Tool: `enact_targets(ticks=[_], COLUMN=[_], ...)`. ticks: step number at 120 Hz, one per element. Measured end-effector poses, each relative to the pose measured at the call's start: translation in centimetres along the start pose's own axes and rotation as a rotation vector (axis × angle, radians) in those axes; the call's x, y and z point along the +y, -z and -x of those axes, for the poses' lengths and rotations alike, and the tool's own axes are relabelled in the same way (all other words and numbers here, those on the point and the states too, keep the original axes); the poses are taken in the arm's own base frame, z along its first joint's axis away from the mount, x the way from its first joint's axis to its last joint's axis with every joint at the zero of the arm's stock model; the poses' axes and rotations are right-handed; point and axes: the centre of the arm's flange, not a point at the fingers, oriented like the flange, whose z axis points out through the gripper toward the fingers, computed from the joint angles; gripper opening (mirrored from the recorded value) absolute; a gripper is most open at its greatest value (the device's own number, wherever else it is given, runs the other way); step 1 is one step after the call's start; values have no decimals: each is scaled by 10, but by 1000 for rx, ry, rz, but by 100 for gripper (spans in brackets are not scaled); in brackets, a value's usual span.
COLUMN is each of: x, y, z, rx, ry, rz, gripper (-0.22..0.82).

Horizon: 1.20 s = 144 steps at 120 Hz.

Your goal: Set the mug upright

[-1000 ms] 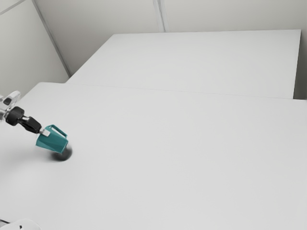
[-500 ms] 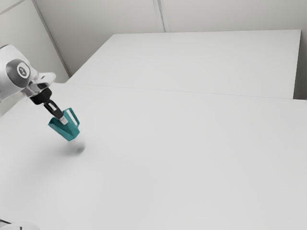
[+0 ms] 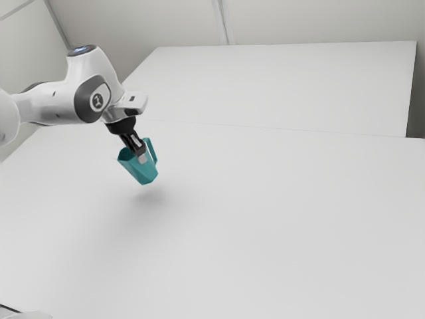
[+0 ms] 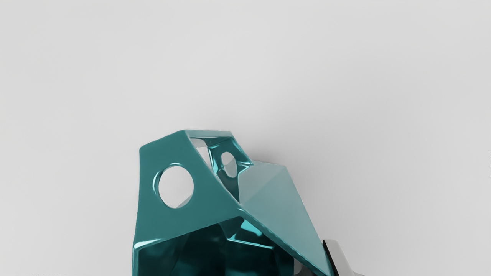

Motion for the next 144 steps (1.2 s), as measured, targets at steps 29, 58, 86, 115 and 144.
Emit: enact_targets(ticks=[29, 58, 86, 115, 144], x=[5, 19, 59, 79, 79], y=[-15, -24, -39, -52, -59], z=[20, 24, -1, -12, -14], rx=[-35, -55, -49, -44, -49], ry=[138, 213, 186, 162, 181], rz=[-19, -29, -12, -31, -56], gripper=[-18, -18, -18, -18, -18])
